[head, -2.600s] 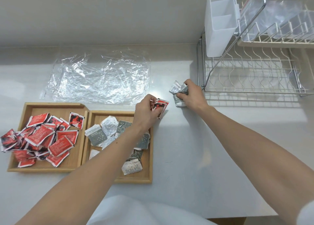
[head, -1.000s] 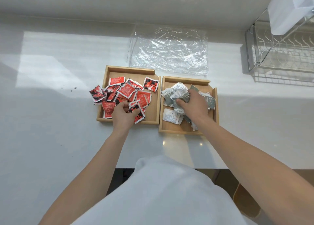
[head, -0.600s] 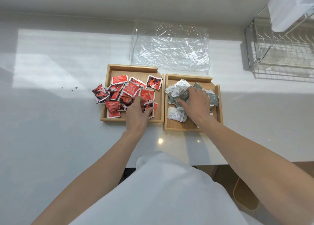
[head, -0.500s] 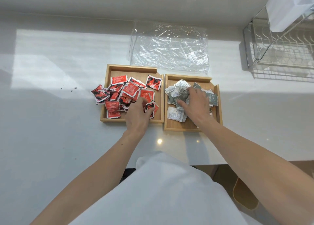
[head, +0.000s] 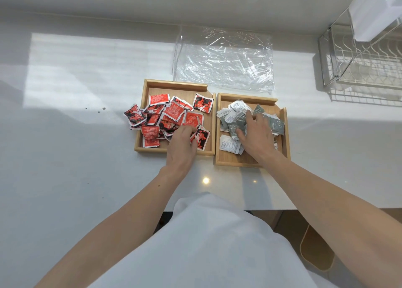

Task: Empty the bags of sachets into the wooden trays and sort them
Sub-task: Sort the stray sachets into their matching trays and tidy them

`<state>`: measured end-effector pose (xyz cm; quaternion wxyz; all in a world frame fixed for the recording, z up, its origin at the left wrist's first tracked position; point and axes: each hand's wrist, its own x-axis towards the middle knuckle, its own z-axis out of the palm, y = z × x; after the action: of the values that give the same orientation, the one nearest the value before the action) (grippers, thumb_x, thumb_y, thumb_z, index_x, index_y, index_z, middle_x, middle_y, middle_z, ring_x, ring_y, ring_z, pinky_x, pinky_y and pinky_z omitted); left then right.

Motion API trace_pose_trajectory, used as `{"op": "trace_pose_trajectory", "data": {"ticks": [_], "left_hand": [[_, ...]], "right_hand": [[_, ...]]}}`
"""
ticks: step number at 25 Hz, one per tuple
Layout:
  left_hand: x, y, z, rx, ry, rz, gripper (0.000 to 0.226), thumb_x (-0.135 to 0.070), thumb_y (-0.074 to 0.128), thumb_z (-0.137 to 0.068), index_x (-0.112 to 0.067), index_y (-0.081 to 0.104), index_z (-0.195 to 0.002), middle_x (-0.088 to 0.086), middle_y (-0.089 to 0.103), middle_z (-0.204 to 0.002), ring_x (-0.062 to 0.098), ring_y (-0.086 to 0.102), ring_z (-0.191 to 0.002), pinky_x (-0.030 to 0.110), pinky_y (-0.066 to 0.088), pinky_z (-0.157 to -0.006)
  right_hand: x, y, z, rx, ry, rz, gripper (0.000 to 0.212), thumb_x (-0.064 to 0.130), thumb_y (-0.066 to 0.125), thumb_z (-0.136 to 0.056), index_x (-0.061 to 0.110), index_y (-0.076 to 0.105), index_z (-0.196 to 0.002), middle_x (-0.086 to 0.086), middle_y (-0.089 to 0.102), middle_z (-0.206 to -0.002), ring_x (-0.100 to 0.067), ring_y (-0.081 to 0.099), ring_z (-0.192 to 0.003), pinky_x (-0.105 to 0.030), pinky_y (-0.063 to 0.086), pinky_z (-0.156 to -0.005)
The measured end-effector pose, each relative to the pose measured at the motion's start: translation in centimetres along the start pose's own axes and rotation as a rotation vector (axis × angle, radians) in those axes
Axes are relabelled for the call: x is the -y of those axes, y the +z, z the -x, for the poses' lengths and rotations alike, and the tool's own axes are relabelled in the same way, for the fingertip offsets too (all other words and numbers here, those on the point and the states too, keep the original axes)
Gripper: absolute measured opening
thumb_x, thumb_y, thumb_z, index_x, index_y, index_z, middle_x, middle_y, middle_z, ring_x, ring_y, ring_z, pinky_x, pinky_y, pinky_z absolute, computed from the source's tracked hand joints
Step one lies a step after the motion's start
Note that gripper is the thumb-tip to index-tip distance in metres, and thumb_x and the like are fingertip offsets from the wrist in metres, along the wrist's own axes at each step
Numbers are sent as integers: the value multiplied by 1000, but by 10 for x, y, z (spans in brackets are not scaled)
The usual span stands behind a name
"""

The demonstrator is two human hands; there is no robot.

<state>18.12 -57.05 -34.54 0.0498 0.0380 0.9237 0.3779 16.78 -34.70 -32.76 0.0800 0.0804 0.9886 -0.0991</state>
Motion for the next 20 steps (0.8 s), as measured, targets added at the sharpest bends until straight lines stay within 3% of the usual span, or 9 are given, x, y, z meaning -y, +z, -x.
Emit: {"op": "trace_pose_trajectory", "data": {"ticks": [4,7,10,13,16,20], "left_hand": [[1,-12,2,-122,98,-71,29,-10,64,-87,-12,63,-116,5,63,-116,23,54,-109,37,49,-87],[13,-30,-4,-234,30,-184,44,-24,65,-87,-11,54,-128,13,52,-133,31,46,-123,45,42,-101],[33,-46,-11,-124,-194,-276,86,-54,63,-85,-13,26,-150,23,17,-158,40,13,-146,50,17,-117],[49,-54,-17,-42,-295,-346,114,-78,55,-75,-18,2,-156,26,-6,-160,43,-7,-148,53,3,-118],[58,-56,-20,47,-376,-319,120,-83,51,-72,-18,-5,-156,28,-7,-160,43,-6,-148,53,3,-119],[52,-43,-17,86,-281,-372,112,-82,44,-77,-18,-3,-156,27,-10,-160,42,-11,-148,53,3,-119]], "right_hand": [[0,3,1,1,10,21,61,37,53,-96,2,35,-143,-21,46,-126,-34,48,-115,-42,48,-87],[0,6,4,-5,24,39,67,38,52,-96,1,28,-147,-22,44,-128,-36,47,-116,-43,49,-87],[-2,6,6,-23,1,36,62,35,55,-94,3,34,-143,-22,46,-128,-36,49,-114,-44,50,-85],[-2,4,8,-25,-15,29,55,34,57,-93,6,41,-138,-19,46,-126,-35,50,-113,-43,52,-82],[-1,4,8,-17,-14,31,54,33,57,-94,6,41,-138,-19,46,-128,-35,49,-114,-43,52,-82],[-1,4,9,-5,-10,48,55,32,56,-94,6,41,-139,-19,46,-131,-35,48,-117,-43,50,-88]]}}
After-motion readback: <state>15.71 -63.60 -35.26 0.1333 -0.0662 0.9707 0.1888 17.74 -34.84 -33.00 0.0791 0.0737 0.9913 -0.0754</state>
